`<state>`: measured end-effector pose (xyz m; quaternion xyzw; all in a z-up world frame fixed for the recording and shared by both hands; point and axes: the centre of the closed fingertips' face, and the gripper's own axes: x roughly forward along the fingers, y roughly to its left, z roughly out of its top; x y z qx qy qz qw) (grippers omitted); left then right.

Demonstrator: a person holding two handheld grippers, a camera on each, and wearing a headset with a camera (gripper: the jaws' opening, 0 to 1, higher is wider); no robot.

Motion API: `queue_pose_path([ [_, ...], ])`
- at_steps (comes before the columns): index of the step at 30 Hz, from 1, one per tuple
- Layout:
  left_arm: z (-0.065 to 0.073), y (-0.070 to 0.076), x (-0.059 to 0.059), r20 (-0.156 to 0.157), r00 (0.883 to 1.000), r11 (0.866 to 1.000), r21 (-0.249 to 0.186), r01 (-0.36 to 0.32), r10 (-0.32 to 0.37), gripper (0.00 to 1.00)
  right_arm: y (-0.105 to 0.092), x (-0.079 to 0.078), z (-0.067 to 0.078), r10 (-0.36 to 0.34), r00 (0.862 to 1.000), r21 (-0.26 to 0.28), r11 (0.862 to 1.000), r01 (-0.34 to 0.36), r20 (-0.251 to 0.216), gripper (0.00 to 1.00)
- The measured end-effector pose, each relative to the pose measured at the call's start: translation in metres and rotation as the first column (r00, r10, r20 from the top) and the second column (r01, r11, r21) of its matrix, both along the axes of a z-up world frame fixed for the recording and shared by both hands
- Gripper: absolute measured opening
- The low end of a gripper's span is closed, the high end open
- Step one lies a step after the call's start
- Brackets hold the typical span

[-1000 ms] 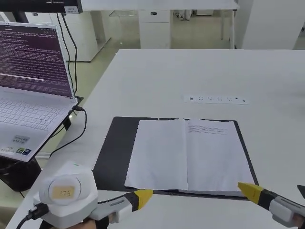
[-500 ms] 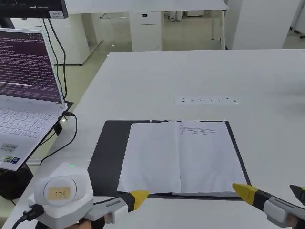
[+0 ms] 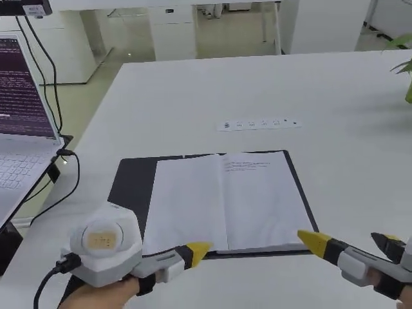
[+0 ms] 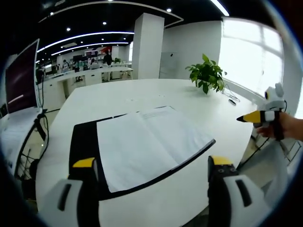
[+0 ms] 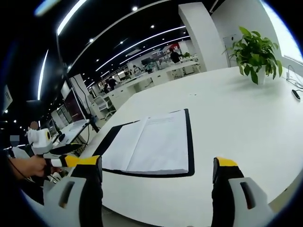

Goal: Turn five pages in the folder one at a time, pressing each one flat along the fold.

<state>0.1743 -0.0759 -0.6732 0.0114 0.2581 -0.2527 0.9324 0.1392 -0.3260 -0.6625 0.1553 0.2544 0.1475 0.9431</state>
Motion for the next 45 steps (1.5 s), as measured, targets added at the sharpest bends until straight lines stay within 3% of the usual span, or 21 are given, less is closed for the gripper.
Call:
queue_pose_path([
  [11,-0.012,-0.063,0.023,0.005,0.99,0.99,0.018,0.138,-0.138,0.95,0.004,-0.009,0.005,-0.007,1.0,-0.017,1.0,0.007,0.013,0.97],
  [15,-0.024,-0.087,0.031,-0.002,0.982,0.981,0.042,0.188,-0.188,0.94,0.003,-0.012,0.009,-0.022,1.0,-0.009,1.0,0.022,0.019,0.97],
  [23,-0.04,-0.131,0.046,0.002,0.969,0.968,0.038,0.246,-0.246,0.92,-0.006,-0.017,0.014,-0.073,0.997,-0.007,0.997,0.074,0.032,0.96],
  [25,-0.047,-0.144,0.047,-0.006,0.961,0.96,0.05,0.275,-0.275,0.89,-0.009,-0.019,0.013,-0.085,0.996,-0.01,0.996,0.086,0.029,0.96],
  [30,-0.064,-0.172,0.054,-0.007,0.955,0.953,0.06,0.295,-0.295,0.87,-0.014,-0.024,0.015,-0.117,0.993,0.001,0.993,0.117,0.032,0.96],
  [36,-0.078,-0.189,0.062,-0.004,0.958,0.956,0.063,0.287,-0.288,0.81,-0.015,-0.03,0.016,-0.136,0.99,0.001,0.991,0.136,0.04,0.96],
  [45,-0.095,-0.19,0.075,-0.023,0.972,0.969,0.082,0.234,-0.233,0.74,-0.015,-0.032,0.017,-0.139,0.989,0.009,0.99,0.139,0.048,0.95],
])
